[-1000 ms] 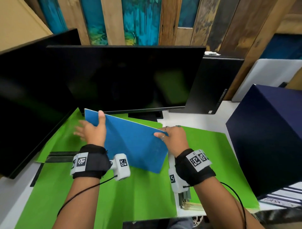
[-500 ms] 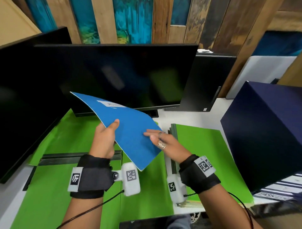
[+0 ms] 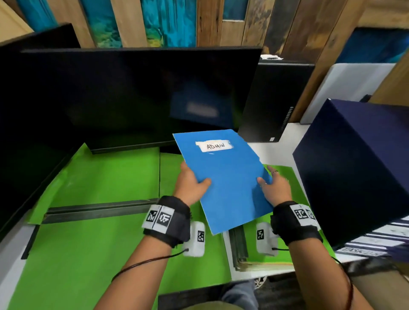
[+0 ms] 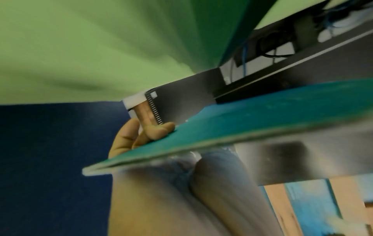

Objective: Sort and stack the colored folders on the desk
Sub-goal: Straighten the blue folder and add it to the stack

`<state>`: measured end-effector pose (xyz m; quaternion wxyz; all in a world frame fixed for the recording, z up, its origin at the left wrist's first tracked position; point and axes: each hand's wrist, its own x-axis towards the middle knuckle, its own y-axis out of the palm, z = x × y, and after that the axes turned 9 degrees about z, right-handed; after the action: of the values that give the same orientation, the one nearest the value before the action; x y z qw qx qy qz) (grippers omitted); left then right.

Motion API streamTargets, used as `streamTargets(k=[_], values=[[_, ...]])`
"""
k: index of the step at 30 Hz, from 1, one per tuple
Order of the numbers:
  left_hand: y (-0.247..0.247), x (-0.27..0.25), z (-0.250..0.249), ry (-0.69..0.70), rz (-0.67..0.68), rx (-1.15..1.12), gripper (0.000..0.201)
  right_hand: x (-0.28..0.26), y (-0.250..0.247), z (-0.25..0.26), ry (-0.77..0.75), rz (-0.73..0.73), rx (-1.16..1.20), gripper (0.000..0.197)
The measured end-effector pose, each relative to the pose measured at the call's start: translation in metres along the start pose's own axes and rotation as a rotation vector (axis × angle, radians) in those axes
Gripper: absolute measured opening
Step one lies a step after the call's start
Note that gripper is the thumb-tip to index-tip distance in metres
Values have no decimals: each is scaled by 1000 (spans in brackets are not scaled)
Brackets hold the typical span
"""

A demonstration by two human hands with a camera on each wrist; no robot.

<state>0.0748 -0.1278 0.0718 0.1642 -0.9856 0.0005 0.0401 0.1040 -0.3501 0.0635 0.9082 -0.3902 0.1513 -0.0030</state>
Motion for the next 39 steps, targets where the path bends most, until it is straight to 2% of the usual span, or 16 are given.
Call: streamTargets(k=[2,4,7,9,13,17,19,21,24,26,28,30,32,34,39], values=[[18,5,6,-28,229,-3,79,-1,-6,-17,120,-30,-108,58],[34,10,13,-63,366,119,80,-5,-12,-33,259,9,-178,72],[56,13,22,-77,394,345,66,-18,-15,-49,408,103,-277,110],[71,13,26,-104,420,445,69,-24,-15,-57,444,134,-335,119],[93,8,29,-162,443,535,77,-26,-13,-67,507,188,-418,120],[103,-3,28,-188,424,604,74,-27,-12,-66,501,263,-488,108],[94,-8,23,-162,400,562,66,-28,-12,-56,452,260,-494,100],[74,-5,21,-154,316,517,62,-28,-12,-40,343,208,-475,91],[25,4,27,-192,141,471,57,-28,-3,-11,96,151,-356,76],[-16,9,42,-250,33,548,55,-30,7,10,-77,179,-269,65],[-64,3,67,-420,-124,661,59,-35,26,34,-236,276,-253,57],[-99,-4,86,-698,-200,734,72,-38,44,50,-335,349,-262,53],[-119,-20,103,-982,-190,735,106,-41,69,65,-402,451,-287,52],[-122,-34,119,-1094,-156,704,128,-43,94,77,-437,558,-335,50],[-101,-54,137,-992,-58,722,128,-51,142,101,-534,689,-469,51]])
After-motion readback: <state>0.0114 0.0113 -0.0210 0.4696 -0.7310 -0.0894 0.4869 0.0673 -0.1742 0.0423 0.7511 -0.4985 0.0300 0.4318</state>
